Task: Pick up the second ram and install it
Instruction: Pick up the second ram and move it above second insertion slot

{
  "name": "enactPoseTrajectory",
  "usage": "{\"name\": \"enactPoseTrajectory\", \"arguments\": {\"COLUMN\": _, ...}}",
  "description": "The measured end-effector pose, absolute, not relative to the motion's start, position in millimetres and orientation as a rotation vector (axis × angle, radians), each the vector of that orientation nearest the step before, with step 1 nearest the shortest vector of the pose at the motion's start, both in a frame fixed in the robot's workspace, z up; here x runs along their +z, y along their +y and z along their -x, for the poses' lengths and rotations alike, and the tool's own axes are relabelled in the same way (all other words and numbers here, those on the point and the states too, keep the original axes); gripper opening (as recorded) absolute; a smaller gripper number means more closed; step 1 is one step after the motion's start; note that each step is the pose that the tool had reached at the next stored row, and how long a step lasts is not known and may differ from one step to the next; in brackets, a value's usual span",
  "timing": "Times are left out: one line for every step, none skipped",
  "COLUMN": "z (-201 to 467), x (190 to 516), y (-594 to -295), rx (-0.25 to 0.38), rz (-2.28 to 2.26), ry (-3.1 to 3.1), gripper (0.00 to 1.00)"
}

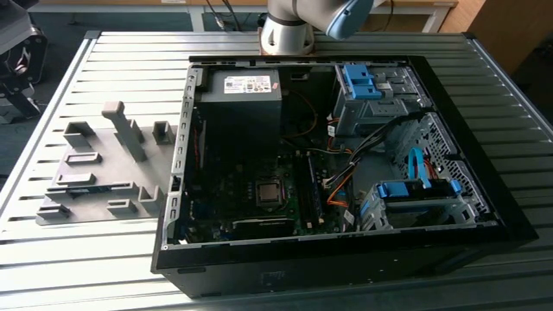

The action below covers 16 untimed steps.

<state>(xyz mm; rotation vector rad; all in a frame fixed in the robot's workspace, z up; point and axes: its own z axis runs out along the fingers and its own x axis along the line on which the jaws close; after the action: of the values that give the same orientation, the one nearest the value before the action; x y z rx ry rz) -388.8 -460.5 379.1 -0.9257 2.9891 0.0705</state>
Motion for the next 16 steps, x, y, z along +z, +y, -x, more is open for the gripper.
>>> {"name": "enactPoseTrajectory", "arguments": {"z": 388.8, "x": 379.1, "y": -460.5, "rx": 0.071, "rz": 0.936, "ry": 2.986, "gripper": 0.11}}
{"name": "enactPoseTrajectory", "arguments": {"z": 388.8, "x": 379.1, "y": -460.5, "rx": 0.071, "rz": 0.946, "ry": 2.983, "gripper": 0.11}}
{"name": "enactPoseTrajectory", "arguments": {"z": 388.8, "x": 379.1, "y": -460.5, "rx": 0.071, "rz": 0.955, "ry": 2.98, "gripper": 0.11}}
{"name": "enactPoseTrajectory", "arguments": {"z": 388.8, "x": 379.1, "y": -460.5, "rx": 0.071, "rz": 0.965, "ry": 2.977, "gripper": 0.11}}
{"name": "enactPoseTrajectory", "arguments": {"z": 388.8, "x": 379.1, "y": -460.5, "rx": 0.071, "rz": 0.974, "ry": 2.974, "gripper": 0.11}}
{"name": "enactPoseTrajectory", "arguments": {"z": 388.8, "x": 379.1, "y": -460.5, "rx": 0.071, "rz": 0.985, "ry": 2.971, "gripper": 0.11}}
{"name": "enactPoseTrajectory", "arguments": {"z": 388.8, "x": 379.1, "y": -460.5, "rx": 0.071, "rz": 0.996, "ry": 2.967, "gripper": 0.11}}
{"name": "enactPoseTrajectory", "arguments": {"z": 388.8, "x": 379.1, "y": -460.5, "rx": 0.071, "rz": 1.008, "ry": 2.964, "gripper": 0.11}}
{"name": "enactPoseTrajectory", "arguments": {"z": 388.8, "x": 379.1, "y": -460.5, "rx": 0.071, "rz": 1.019, "ry": 2.96, "gripper": 0.11}}
{"name": "enactPoseTrajectory", "arguments": {"z": 388.8, "x": 379.1, "y": -460.5, "rx": 0.071, "rz": 1.029, "ry": 2.957, "gripper": 0.11}}
{"name": "enactPoseTrajectory", "arguments": {"z": 388.8, "x": 379.1, "y": -460.5, "rx": 0.071, "rz": 1.039, "ry": 2.953, "gripper": 0.11}}
{"name": "enactPoseTrajectory", "arguments": {"z": 388.8, "x": 379.1, "y": -460.5, "rx": 0.071, "rz": 1.048, "ry": 2.95, "gripper": 0.11}}
{"name": "enactPoseTrajectory", "arguments": {"z": 388.8, "x": 379.1, "y": -460.5, "rx": 0.071, "rz": 1.058, "ry": 2.947, "gripper": 0.11}}
{"name": "enactPoseTrajectory", "arguments": {"z": 388.8, "x": 379.1, "y": -460.5, "rx": 0.071, "rz": 1.068, "ry": 2.944, "gripper": 0.11}}
{"name": "enactPoseTrajectory", "arguments": {"z": 388.8, "x": 379.0, "y": -460.5, "rx": 0.071, "rz": 1.079, "ry": 2.94, "gripper": 0.11}}
{"name": "enactPoseTrajectory", "arguments": {"z": 388.8, "x": 379.0, "y": -460.5, "rx": 0.072, "rz": 1.093, "ry": 2.935, "gripper": 0.11}}
